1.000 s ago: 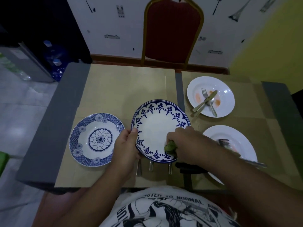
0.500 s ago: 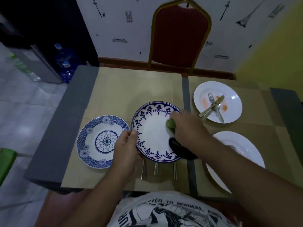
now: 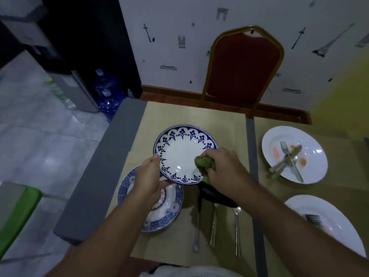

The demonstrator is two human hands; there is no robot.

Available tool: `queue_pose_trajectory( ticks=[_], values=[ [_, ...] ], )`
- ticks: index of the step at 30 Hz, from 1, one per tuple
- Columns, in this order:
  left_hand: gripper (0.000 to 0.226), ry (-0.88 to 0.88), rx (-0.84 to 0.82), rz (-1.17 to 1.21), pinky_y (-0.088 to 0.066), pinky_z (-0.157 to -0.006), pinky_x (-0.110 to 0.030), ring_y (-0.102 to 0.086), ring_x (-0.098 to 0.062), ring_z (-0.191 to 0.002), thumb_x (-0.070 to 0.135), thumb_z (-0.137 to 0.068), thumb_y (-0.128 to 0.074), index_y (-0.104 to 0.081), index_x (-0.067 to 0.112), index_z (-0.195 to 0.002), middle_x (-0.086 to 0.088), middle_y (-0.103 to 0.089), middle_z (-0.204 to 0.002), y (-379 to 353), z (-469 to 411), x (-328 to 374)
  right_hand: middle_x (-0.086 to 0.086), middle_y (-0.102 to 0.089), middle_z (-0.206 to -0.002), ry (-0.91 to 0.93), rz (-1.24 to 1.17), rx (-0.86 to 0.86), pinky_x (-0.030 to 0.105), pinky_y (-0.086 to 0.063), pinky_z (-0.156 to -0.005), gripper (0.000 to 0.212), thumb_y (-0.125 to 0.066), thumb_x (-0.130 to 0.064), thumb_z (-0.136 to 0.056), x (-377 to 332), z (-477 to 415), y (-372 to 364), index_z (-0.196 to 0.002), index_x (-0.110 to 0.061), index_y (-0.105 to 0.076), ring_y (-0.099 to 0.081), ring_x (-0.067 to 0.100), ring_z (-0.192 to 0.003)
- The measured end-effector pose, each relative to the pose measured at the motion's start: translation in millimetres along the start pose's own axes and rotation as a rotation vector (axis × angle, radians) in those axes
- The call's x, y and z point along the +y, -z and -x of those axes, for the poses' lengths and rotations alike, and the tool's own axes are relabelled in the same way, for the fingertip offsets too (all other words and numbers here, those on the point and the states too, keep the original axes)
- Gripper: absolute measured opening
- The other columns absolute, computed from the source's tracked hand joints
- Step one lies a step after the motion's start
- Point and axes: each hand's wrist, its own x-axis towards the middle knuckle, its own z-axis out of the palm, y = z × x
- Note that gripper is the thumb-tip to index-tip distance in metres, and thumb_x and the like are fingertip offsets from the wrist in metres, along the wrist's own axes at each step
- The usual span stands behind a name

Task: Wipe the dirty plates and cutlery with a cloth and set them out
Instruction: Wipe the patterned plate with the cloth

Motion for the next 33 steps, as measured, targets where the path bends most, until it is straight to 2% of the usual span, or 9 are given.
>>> queue_pose_trajectory(
  ticks=[4,10,13,16,20,24,27,30,33],
  values=[
    [0.024,-0.006,0.078,-0.014,-0.06,-0.062,-0.035,-0.072,-0.027,-0.087,0.026,-0.099,-0.057,-0.068,0.011,-0.114,-0.01,-0.075,-0.102,18.0,-42.2,31.3,0.001,-0.057,-0.103,-0.044,0.054,0.052,0.042,-0.049,-0.082,0.032,-0.058,-0.007,-0.082,-6.2,-43.1,0.0,-0.105,-0.029,-0.063,-0.047,0.027,-0.102],
    [0.025,0.048,0.081,-0.006,-0.062,-0.06,-0.037,-0.073,-0.026,-0.084,0.021,-0.101,-0.057,-0.065,0.008,-0.119,-0.011,-0.074,-0.101,30.2,-100.5,54.1,-0.003,-0.061,-0.096,-0.071,0.048,0.072,0.045,-0.054,-0.074,0.03,-0.056,-0.012,-0.081,-16.6,-91.5,-24.6,-0.102,-0.032,-0.06,-0.053,0.027,-0.095],
    [0.029,0.07,0.07,0.007,-0.062,-0.068,-0.037,-0.072,-0.026,-0.091,0.022,-0.101,-0.056,-0.065,0.008,-0.124,-0.009,-0.074,-0.103,30.2,-122.2,55.9,-0.001,-0.062,-0.102,-0.101,0.056,0.071,0.046,-0.053,-0.08,0.031,-0.057,-0.012,-0.081,-24.2,-105.5,-40.6,-0.106,-0.03,-0.062,-0.052,0.028,-0.099],
    [0.031,0.112,0.041,0.031,-0.061,-0.081,-0.047,-0.072,-0.028,-0.097,0.019,-0.1,-0.056,-0.063,0.008,-0.128,-0.012,-0.074,-0.111,29.5,-137.0,54.8,-0.002,-0.062,-0.104,-0.125,0.058,0.074,0.044,-0.051,-0.082,0.029,-0.059,-0.012,-0.082,-27.9,-113.9,-54.8,-0.105,-0.029,-0.063,-0.05,0.028,-0.1],
    [0.033,0.163,-0.008,0.054,-0.059,-0.084,-0.055,-0.073,-0.032,-0.096,0.017,-0.099,-0.058,-0.061,0.006,-0.13,-0.013,-0.075,-0.107,33.0,-148.6,52.1,-0.001,-0.06,-0.106,-0.153,0.083,0.058,0.044,-0.047,-0.083,0.03,-0.058,-0.01,-0.084,-27.0,-118.7,-66.9,-0.107,-0.029,-0.063,-0.045,0.027,-0.102],
    [0.032,0.201,-0.026,0.049,-0.06,-0.085,-0.052,-0.071,-0.031,-0.096,0.015,-0.099,-0.056,-0.06,0.003,-0.128,-0.015,-0.074,-0.105,35.9,-149.1,54.9,-0.003,-0.06,-0.104,-0.164,0.085,0.05,0.043,-0.047,-0.082,0.03,-0.058,-0.009,-0.083,-24.6,-120.6,-73.8,-0.103,-0.031,-0.063,-0.048,0.028,-0.101],
    [0.048,0.269,-0.13,0.14,-0.057,-0.086,-0.047,-0.064,-0.035,-0.111,0.036,-0.102,-0.045,-0.056,0.0,-0.131,-0.018,-0.068,-0.118,36.4,-143.7,70.7,-0.002,-0.061,-0.106,-0.201,0.083,0.056,0.044,-0.05,-0.084,0.031,-0.06,-0.009,-0.084,-24.4,-119.1,-74.8,-0.106,-0.03,-0.065,-0.048,0.028,-0.103],
    [0.087,0.363,-0.16,0.247,-0.043,-0.105,-0.054,-0.049,-0.045,-0.129,0.065,-0.098,-0.023,-0.044,-0.009,-0.138,-0.03,-0.053,-0.137,42.7,-139.2,87.6,-0.002,-0.062,-0.103,-0.203,0.055,0.079,0.045,-0.052,-0.083,0.034,-0.061,-0.007,-0.083,-21.4,-115.7,-73.2,-0.105,-0.033,-0.065,-0.052,0.028,-0.103],
    [0.097,0.387,-0.15,0.248,-0.035,-0.114,-0.053,-0.042,-0.046,-0.136,0.07,-0.096,-0.02,-0.031,-0.013,-0.146,-0.033,-0.041,-0.148,49.1,-127.7,95.0,-0.002,-0.062,-0.102,-0.202,0.043,0.086,0.046,-0.052,-0.083,0.037,-0.061,-0.006,-0.083,-18.2,-108.8,-68.1,-0.106,-0.034,-0.065,-0.051,0.028,-0.103]
  ],
)
